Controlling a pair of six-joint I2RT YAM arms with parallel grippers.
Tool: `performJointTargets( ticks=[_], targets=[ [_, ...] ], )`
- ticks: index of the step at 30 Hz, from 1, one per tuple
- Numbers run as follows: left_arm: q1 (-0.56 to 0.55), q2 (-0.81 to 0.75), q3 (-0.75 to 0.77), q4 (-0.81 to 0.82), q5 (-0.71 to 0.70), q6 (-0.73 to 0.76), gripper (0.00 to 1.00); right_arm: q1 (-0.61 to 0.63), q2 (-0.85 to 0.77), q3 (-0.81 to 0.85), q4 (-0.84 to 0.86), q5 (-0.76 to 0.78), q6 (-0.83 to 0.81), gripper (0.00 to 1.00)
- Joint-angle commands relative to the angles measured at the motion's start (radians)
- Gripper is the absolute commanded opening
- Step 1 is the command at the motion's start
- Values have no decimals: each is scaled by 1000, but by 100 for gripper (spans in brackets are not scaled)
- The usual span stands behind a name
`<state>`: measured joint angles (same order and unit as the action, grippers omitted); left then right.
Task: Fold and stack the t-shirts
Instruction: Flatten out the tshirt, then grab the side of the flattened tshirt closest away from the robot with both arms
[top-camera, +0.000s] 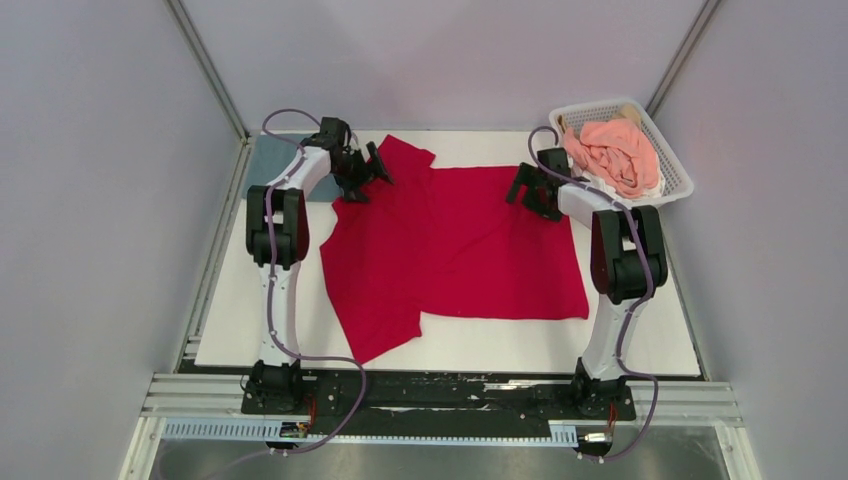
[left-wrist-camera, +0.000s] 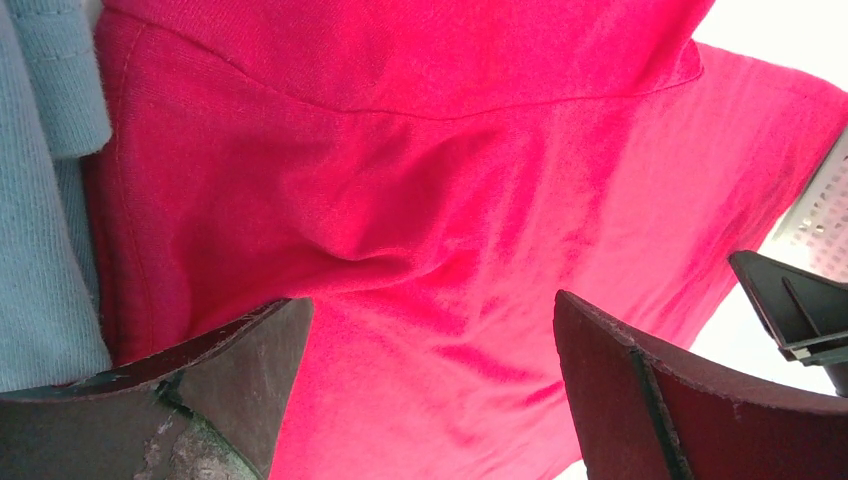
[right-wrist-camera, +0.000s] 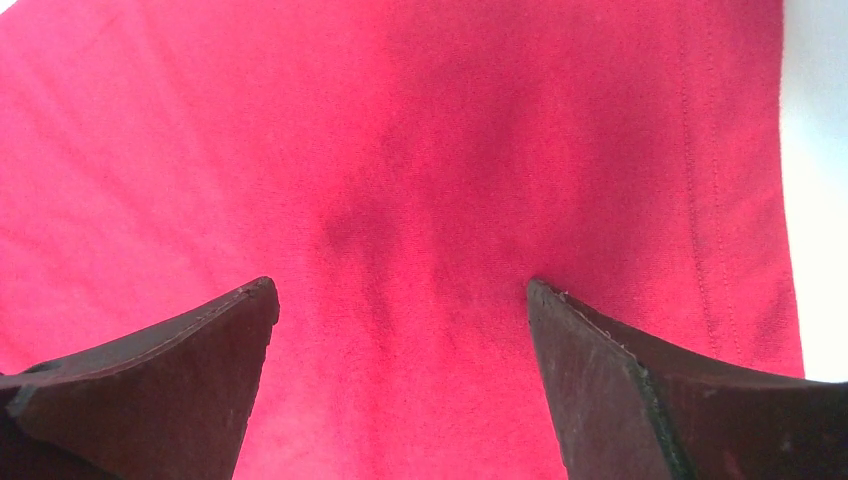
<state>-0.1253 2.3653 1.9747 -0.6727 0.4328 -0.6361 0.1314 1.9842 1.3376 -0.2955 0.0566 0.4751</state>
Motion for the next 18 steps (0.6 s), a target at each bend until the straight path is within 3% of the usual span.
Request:
performJointTargets(
  ticks=[1,7,13,18],
  targets=[
    [7,0,9,-28,-10,63,100,13,-29,43,-33,-41,-45,100],
    [-31,-288,-152,1,-74,91,100,80,-279,-135,-49,15,-24,100],
    [-137,-749,-650,123,-204,7,100,93,-595,-437,-75,105,71,100],
    [-279,-1134,-1093,95,-342,-123,100,72,-851,-614,-139,221,134,100]
  ],
)
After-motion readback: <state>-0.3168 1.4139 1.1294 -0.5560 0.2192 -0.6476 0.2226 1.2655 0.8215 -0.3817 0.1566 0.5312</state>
